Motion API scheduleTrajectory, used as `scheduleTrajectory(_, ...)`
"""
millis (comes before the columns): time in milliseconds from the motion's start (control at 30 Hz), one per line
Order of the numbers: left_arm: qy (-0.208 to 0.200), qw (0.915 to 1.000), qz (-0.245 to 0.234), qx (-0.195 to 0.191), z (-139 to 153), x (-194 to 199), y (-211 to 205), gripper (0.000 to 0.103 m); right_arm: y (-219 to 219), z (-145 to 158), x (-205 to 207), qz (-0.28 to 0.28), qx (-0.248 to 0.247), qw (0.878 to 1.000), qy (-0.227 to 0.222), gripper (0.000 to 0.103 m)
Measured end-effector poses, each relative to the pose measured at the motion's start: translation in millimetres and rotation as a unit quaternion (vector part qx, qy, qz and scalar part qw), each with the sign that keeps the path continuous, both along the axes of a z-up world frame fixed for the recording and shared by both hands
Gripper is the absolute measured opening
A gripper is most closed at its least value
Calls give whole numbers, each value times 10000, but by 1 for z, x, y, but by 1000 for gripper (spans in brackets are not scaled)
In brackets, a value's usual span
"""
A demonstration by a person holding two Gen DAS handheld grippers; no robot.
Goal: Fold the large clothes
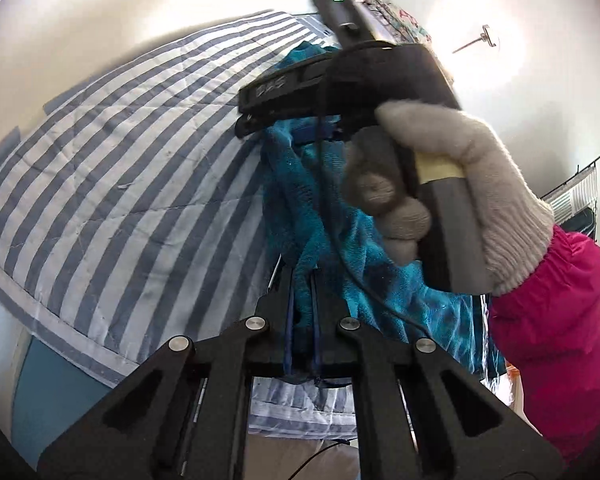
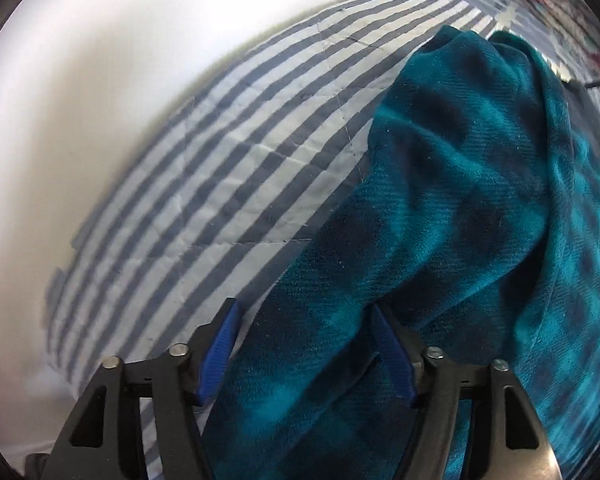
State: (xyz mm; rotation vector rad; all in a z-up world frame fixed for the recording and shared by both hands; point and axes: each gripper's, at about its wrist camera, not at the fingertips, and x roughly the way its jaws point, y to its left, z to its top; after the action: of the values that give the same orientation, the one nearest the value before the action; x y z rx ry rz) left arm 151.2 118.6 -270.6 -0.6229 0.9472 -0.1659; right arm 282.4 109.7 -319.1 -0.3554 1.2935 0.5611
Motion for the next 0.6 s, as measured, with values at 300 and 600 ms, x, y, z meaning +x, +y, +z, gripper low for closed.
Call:
scheduleTrajectory(300, -184, 9984, -212, 497, 20, 1, -33, 4, -37, 9, -10, -148, 367, 9989, -242, 7)
scheduleTrajectory(600, -514, 9894, -684, 1177, 40, -10, -77, 4, -172, 27, -7, -1181, 2990, 9467, 180, 5)
